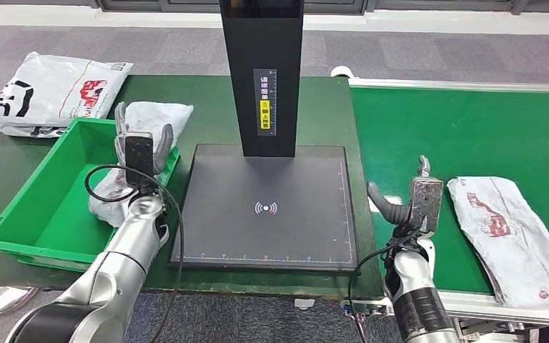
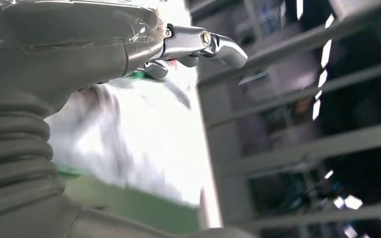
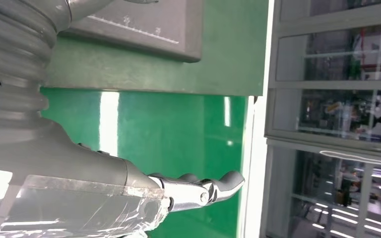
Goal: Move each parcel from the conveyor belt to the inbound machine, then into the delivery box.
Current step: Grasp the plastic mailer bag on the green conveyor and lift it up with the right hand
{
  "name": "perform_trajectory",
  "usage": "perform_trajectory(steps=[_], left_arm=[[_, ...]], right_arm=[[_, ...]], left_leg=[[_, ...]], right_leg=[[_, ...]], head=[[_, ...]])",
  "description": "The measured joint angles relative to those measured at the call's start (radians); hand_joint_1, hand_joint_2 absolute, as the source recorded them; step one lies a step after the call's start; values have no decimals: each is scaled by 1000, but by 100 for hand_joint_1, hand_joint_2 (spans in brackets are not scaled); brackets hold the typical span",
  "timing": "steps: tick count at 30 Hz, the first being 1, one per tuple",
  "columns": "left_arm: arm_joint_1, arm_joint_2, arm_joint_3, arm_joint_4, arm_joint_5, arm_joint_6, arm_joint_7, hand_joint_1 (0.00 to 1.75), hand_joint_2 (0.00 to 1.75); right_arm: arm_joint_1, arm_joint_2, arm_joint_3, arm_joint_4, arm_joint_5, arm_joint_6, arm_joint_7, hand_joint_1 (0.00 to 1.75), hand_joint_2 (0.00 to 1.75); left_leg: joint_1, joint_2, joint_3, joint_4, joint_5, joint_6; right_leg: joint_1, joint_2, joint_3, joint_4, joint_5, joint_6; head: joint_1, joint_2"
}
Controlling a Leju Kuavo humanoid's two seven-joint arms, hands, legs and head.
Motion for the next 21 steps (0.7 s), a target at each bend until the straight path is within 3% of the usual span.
perform_trajectory(steps=[9,20,21], left_arm=[[-16,-4,34,-54,-46,31,-57,0,0],[16,-43,0,-197,20,-101,-26,0,0],[19,-44,-8,-206,28,-125,-22,0,44]], right_arm=[[-7,4,0,18,-6,-22,-27,0,175],[1,4,0,18,-11,-37,-35,0,175],[2,4,0,18,-9,-38,-35,0,175]], left_leg=[[0,0,0,0,0,0],[0,1,0,0,0,0],[0,1,0,0,0,0]], right_leg=[[0,0,0,0,0,0],[0,1,-1,0,0,0],[0,1,-1,0,0,0]], head=[[0,0],[0,0],[0,0]])
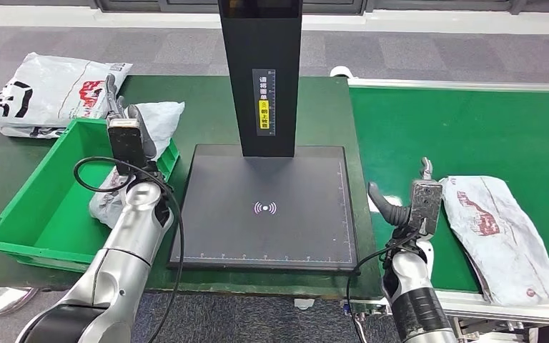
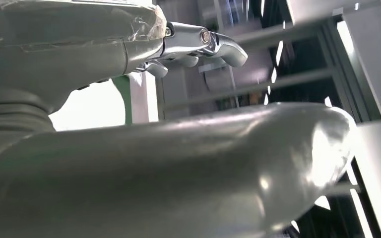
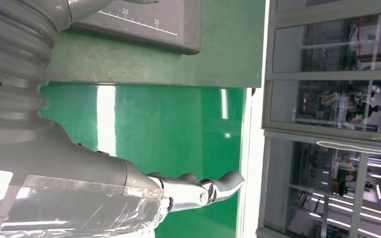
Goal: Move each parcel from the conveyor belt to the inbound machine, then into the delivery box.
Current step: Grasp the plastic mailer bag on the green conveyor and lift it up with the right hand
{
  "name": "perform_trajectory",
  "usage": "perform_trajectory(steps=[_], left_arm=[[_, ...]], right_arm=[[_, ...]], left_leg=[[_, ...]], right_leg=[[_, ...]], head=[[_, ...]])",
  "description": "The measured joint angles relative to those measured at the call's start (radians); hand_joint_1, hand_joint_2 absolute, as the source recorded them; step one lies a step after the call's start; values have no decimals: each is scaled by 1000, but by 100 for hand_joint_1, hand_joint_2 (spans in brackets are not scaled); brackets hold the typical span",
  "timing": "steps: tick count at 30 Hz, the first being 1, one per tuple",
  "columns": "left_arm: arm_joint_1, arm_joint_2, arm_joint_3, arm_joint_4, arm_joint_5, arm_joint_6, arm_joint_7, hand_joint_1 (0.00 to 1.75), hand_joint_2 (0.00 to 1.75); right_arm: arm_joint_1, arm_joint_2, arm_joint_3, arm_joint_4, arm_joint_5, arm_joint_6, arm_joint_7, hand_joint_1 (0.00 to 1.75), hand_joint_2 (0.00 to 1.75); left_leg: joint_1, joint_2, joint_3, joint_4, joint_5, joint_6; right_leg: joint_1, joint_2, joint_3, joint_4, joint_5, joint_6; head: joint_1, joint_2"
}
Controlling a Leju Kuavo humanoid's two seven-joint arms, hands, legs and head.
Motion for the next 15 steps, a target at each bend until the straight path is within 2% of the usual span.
perform_trajectory(steps=[3,7,8,11,15], left_arm=[[15,-6,-37,-24,32,-109,42,0,175],[22,-11,-61,-31,47,-181,73,0,175],[27,-14,-83,-30,49,-227,81,0,175],[55,-33,-230,6,50,-400,97,0,175],[63,-49,-337,103,25,-431,90,0,175]], right_arm=[[0,0,0,0,10,-6,2,0,175],[-1,0,0,0,18,-9,5,0,175],[-1,-1,0,0,26,-10,7,0,175],[-5,-1,0,0,82,-27,24,0,175],[-21,-4,0,13,151,-72,51,0,175]], left_leg=[[0,0,0,0,0,0],[0,0,0,0,0,0],[0,0,0,0,0,0],[-1,0,0,0,-1,1],[-2,1,0,0,-1,1]], right_leg=[[0,0,0,0,0,0],[0,0,0,0,0,0],[0,0,0,0,0,0],[-2,0,0,0,0,0],[-2,0,0,-1,0,0]], head=[[0,0],[0,0],[0,0],[0,0],[0,0]])
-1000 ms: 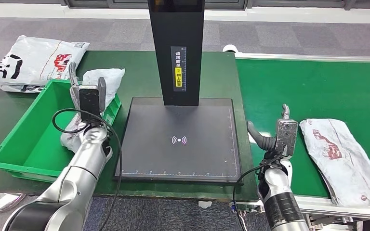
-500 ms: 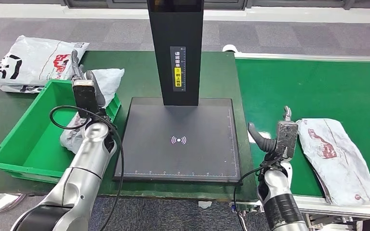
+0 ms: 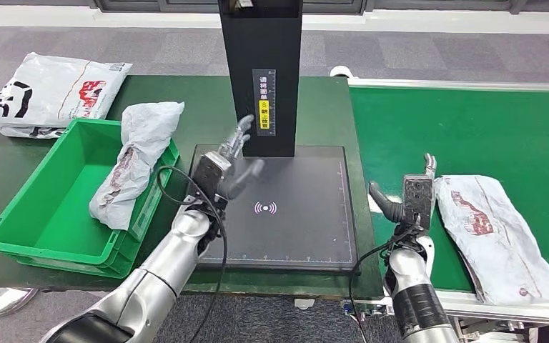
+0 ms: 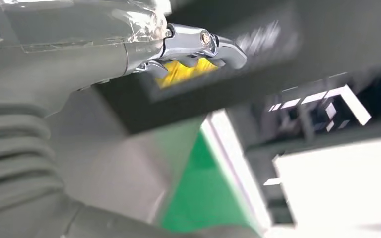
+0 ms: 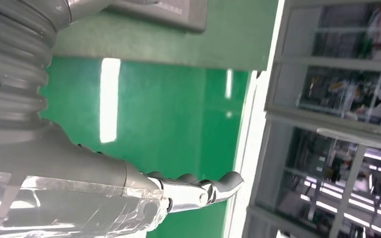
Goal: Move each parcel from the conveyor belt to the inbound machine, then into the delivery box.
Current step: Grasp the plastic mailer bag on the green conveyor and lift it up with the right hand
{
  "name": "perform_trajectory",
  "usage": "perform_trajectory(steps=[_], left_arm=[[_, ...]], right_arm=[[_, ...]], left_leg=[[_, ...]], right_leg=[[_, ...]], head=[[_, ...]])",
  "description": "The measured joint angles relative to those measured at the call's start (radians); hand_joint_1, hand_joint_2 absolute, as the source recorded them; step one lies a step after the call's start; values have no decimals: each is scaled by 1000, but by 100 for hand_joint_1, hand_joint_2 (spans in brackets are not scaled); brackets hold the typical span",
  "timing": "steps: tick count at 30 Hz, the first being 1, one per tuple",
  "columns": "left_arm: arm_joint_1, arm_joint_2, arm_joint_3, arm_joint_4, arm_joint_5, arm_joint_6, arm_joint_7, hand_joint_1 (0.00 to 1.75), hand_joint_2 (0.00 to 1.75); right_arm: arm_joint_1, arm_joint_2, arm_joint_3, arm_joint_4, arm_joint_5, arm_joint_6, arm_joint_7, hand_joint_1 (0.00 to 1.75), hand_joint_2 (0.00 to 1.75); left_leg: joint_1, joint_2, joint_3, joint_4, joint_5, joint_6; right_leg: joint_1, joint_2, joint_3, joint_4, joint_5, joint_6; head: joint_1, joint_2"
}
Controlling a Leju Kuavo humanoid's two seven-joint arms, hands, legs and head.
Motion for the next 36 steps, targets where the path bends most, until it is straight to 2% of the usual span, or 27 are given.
perform_trajectory(steps=[4,8,11,17,20,26,31,36], left_arm=[[0,-5,-59,86,-30,-1,11,0,175],[-7,-7,-75,168,-43,0,69,0,175],[-11,-7,-75,224,-31,22,97,0,175],[-26,-6,-57,300,17,86,142,0,175],[-31,-6,-40,316,26,117,142,0,175],[-43,-12,-2,329,52,147,139,0,175],[-51,-17,19,334,71,147,138,0,175],[-61,-23,39,334,90,148,132,0,175]], right_arm=[[-4,-10,0,14,57,-48,23,0,175],[-11,-27,-2,51,189,-170,89,0,175],[-11,-37,-43,86,406,-232,181,0,175],[-9,-36,-240,126,940,-243,439,0,175],[-11,-41,-307,157,1097,-246,572,0,175],[-32,-79,-372,299,1217,-247,753,0,175],[-49,-101,-386,396,1249,-230,818,0,175],[-64,-117,-391,459,1270,-134,895,0,175]], left_leg=[[0,0,0,0,0,0],[0,0,0,0,0,0],[0,0,0,0,0,0],[0,-1,-1,0,0,0],[0,-1,-1,0,0,0],[0,-1,-1,0,0,0],[0,0,0,0,0,0],[0,0,-1,0,0,0]], right_leg=[[0,0,0,0,0,0],[1,0,0,0,0,0],[0,0,0,0,0,0],[0,-1,0,0,0,0],[0,-1,0,0,0,0],[0,-1,0,0,0,0],[0,0,0,0,0,0],[0,-1,0,0,0,0]], head=[[0,0],[0,0],[0,0],[0,0],[0,0],[0,0],[0,0],[0,0]])
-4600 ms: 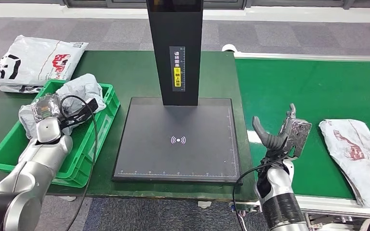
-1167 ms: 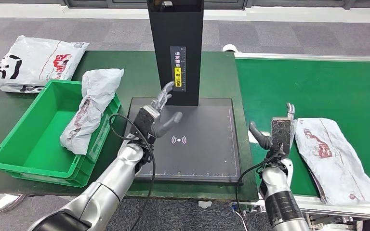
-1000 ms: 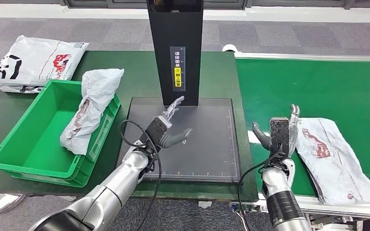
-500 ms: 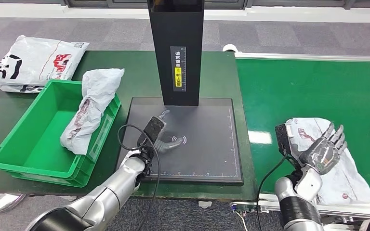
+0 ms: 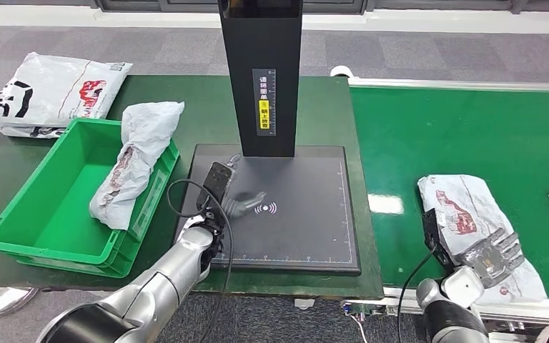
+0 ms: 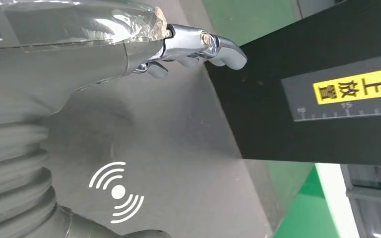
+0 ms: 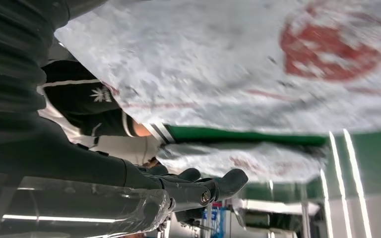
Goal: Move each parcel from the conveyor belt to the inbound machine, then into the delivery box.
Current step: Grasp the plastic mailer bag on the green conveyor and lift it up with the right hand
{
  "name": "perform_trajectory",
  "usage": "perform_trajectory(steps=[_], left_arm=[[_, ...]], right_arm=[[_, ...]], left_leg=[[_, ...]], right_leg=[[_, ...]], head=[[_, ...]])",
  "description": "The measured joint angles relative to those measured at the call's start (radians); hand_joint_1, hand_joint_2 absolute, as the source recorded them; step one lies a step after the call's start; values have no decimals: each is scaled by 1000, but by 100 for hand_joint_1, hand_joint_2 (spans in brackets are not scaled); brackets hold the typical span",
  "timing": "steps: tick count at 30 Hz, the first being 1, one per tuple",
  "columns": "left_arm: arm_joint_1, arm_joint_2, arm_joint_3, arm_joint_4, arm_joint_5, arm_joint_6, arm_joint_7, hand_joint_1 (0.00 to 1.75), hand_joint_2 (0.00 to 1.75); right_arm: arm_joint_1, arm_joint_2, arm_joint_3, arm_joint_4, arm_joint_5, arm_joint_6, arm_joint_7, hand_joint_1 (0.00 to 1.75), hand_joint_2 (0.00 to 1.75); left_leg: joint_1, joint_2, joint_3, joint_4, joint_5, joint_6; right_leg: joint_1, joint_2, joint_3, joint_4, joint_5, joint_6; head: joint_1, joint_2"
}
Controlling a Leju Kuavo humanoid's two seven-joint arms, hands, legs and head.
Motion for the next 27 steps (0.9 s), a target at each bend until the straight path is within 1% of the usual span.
perform_trajectory(steps=[3,4,7,8,10,15,19,24,26,27], left_arm=[[-5,-1,9,0,2,0,-5,0,175],[-6,-1,12,-1,2,-1,-8,0,175],[-12,-1,13,-2,1,-8,-11,0,175],[-15,-2,13,-2,0,-10,-10,0,175],[-20,-2,13,-2,-3,-11,-10,0,175],[-24,1,13,-3,-7,-11,-11,0,175],[-25,5,14,-3,-8,-10,-11,0,175],[-28,13,15,-3,-14,-8,-3,0,175],[-29,16,15,-5,-19,-2,0,0,175],[-29,19,16,-8,-22,3,0,0,175]], right_arm=[[-7,-9,-1,28,18,79,44,0,175],[-11,-12,-1,37,27,112,62,23,175],[-29,-20,-1,60,47,257,108,154,175],[-36,-22,-1,67,49,302,115,175,175],[-45,-27,-1,79,50,354,116,175,175],[-47,-28,-1,97,45,383,114,175,175],[-47,-28,-1,104,40,392,111,175,175],[-53,-28,-5,111,15,412,79,175,175],[-54,-26,-5,111,6,393,58,175,175],[-55,-23,-5,112,-1,368,39,175,175]], left_leg=[[0,0,0,0,0,0],[0,0,0,0,0,0],[0,1,1,0,0,0],[0,0,2,0,0,0],[1,0,3,0,-1,1],[1,-1,4,0,0,4],[0,-1,3,0,0,4],[0,-1,3,0,0,4],[0,-1,3,0,0,4],[0,-1,3,0,0,4]], right_leg=[[0,0,0,0,0,0],[0,0,0,0,0,0],[0,0,1,-1,0,0],[1,0,2,-1,0,1],[1,-1,5,-2,-1,1],[-1,-2,6,-2,0,4],[-1,-2,6,-2,0,4],[0,-2,6,-2,0,4],[0,-2,6,-2,0,4],[0,-2,6,-1,0,3]], head=[[0,0],[0,0],[0,0],[0,0],[0,0],[0,0],[0,0],[0,0],[0,0],[0,0]])
